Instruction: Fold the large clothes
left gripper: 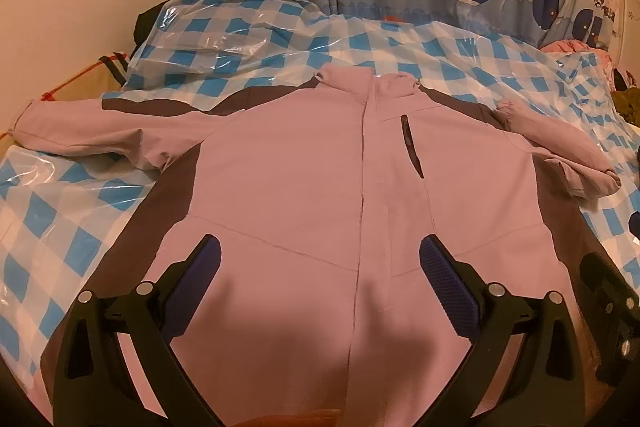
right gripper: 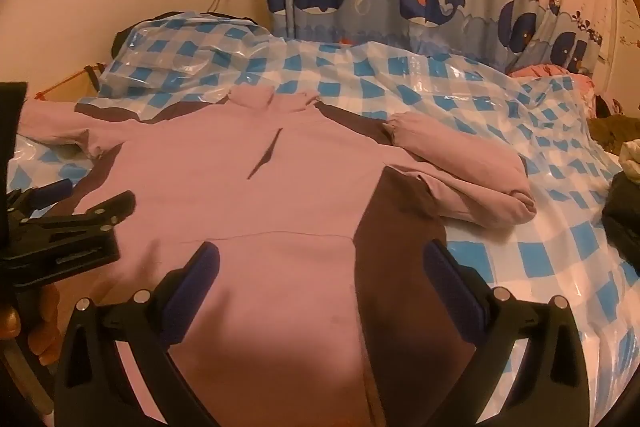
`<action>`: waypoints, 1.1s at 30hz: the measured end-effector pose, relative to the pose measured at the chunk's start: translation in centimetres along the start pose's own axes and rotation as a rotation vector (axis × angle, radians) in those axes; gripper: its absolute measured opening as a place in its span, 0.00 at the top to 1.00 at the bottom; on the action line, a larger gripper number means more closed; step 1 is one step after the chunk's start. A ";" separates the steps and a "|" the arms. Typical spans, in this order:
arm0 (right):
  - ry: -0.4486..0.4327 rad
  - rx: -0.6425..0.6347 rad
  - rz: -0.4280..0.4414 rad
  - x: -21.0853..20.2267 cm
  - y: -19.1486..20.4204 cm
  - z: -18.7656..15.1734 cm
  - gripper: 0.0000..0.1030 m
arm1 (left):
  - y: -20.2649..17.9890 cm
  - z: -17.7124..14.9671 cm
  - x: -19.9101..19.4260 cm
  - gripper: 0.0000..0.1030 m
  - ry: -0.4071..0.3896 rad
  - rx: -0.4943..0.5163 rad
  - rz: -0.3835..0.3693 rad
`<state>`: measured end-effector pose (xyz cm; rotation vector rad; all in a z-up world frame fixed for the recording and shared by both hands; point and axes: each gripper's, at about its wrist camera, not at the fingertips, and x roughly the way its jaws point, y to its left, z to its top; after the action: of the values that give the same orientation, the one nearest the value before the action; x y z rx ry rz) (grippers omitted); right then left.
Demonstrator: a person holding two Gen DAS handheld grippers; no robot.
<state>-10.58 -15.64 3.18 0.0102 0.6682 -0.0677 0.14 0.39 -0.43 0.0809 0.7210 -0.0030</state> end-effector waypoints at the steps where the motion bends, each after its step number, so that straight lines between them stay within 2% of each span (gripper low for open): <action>1: 0.002 0.003 -0.008 0.0 -0.1 0.0 0.05 | 0.1 0.0 0.0 0.07 0.001 0.001 -0.002; 16: 0.015 0.020 -0.028 0.1 -0.6 0.0 0.05 | -0.2 -0.5 -0.2 0.07 0.017 0.015 -0.035; 33: 0.015 0.023 -0.029 0.2 -0.7 0.0 0.05 | -0.2 -0.5 0.2 0.07 0.026 0.013 -0.038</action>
<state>-10.44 -16.33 3.05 0.0227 0.6828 -0.1036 -0.11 0.18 -0.96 0.0794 0.7483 -0.0433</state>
